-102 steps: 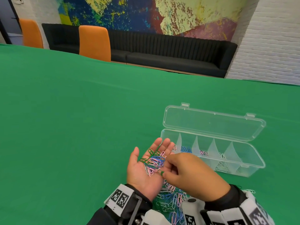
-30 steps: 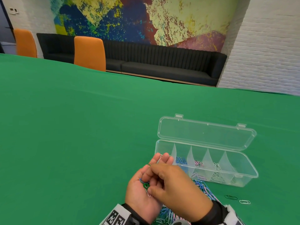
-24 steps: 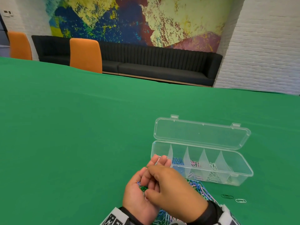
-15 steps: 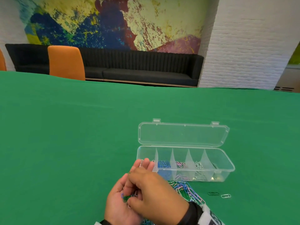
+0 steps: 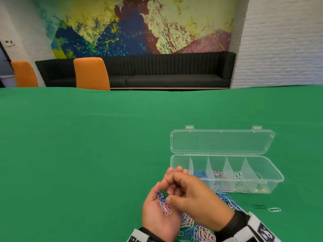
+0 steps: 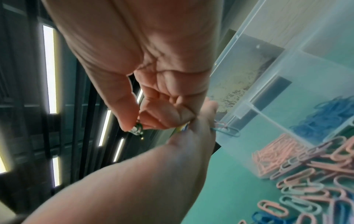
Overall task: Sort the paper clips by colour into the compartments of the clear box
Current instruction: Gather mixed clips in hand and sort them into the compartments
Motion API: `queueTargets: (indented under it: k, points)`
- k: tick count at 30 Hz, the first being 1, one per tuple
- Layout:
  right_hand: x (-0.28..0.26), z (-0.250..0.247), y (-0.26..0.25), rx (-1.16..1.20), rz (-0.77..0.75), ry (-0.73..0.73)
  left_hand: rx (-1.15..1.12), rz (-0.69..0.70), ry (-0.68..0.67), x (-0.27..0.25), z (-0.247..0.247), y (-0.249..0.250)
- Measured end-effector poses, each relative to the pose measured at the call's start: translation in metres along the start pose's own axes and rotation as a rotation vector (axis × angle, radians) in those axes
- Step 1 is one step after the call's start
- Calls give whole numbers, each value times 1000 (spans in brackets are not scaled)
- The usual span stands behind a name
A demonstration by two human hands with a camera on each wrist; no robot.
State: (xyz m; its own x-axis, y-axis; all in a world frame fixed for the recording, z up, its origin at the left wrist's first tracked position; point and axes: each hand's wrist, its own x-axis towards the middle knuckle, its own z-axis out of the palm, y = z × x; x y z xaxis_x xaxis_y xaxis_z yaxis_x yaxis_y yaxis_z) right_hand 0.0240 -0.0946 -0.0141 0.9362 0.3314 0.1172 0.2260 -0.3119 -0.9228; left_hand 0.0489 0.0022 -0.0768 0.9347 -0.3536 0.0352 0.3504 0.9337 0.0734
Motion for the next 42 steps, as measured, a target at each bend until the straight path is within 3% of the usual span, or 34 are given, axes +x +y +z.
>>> queueTargets:
  k: [4, 6, 7, 8, 9, 12, 16, 25, 33, 35, 39, 42]
  points:
    - [-1, -17, -5, 275, 45, 33, 130, -16, 37, 5, -11, 1]
    - [-2, -36, -8, 342, 57, 98, 162, -13, -41, 10, -19, 3]
    - [-3, -48, -8, 331, 63, 151, 266, -4, -108, 12, -17, 4]
    - [-5, -61, -8, 301, 72, 213, 463, 103, -113, 10, -10, 3]
    - [-7, -74, -8, 271, 87, 270, 502, 214, -168, 10, -16, 9]
    - [-18, -113, -2, 167, 153, 414, 510, 98, -436, 13, -29, 8]
    - [-32, -152, 17, -109, 297, 477, 535, 18, -499, 15, -31, 6]
    - [-51, -190, 42, -198, 453, 572, 427, -174, -479, 25, -36, 1]
    - [-62, -202, 48, -212, 486, 633, 467, -237, -459, 16, -24, -15]
    - [-66, -205, 41, -245, 457, 666, 511, -231, -436, 14, -15, -23]
    - [-74, -204, 13, -214, 293, 726, 648, -58, -317, 15, -6, -39]
    - [-76, -195, -7, -141, 197, 647, 504, -210, -162, 8, 13, -62]
